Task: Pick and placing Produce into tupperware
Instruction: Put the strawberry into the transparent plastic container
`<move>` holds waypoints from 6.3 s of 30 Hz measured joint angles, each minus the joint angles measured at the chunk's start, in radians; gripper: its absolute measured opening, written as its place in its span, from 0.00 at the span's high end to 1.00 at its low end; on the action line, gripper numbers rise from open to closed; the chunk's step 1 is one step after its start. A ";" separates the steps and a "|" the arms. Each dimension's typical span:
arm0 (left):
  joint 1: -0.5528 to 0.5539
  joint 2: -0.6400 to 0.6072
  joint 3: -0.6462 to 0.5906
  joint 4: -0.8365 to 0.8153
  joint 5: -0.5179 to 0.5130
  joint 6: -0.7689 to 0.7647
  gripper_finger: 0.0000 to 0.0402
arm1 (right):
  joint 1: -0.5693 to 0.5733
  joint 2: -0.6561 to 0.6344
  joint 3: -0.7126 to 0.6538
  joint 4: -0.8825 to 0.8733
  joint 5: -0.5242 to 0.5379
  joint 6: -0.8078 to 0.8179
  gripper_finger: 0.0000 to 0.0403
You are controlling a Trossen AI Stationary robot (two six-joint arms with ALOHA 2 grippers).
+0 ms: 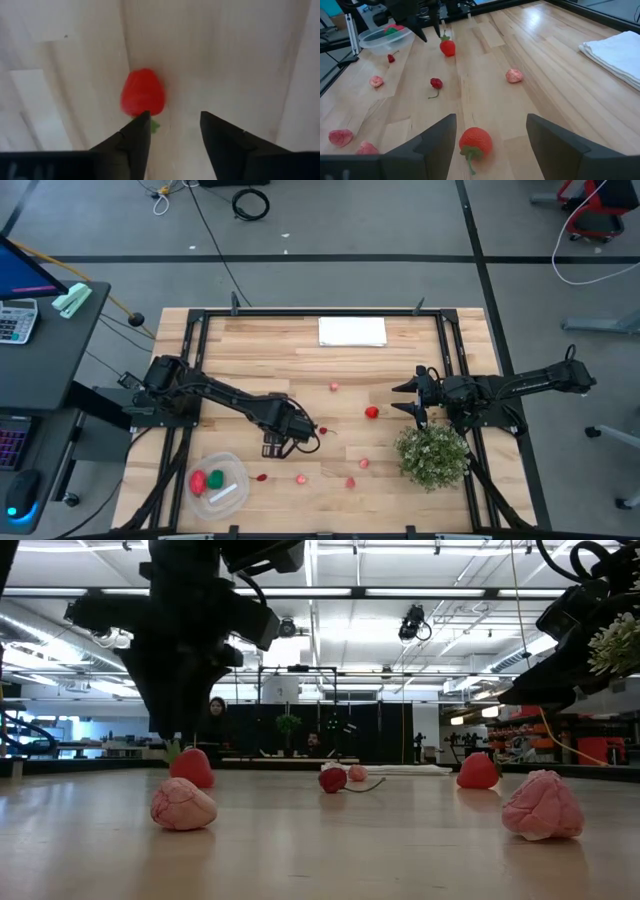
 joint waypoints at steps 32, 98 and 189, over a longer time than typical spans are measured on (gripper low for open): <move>0.002 -0.001 -0.139 0.021 -0.148 -0.046 0.56 | 0.000 0.000 0.000 0.000 0.000 0.000 0.38; -0.060 0.000 -0.078 -0.045 -0.140 -0.128 0.77 | 0.000 0.000 0.000 0.000 0.000 0.000 0.38; -0.466 -0.006 0.267 -0.075 -0.104 -0.693 0.81 | 0.000 0.000 0.000 0.000 0.000 0.000 0.38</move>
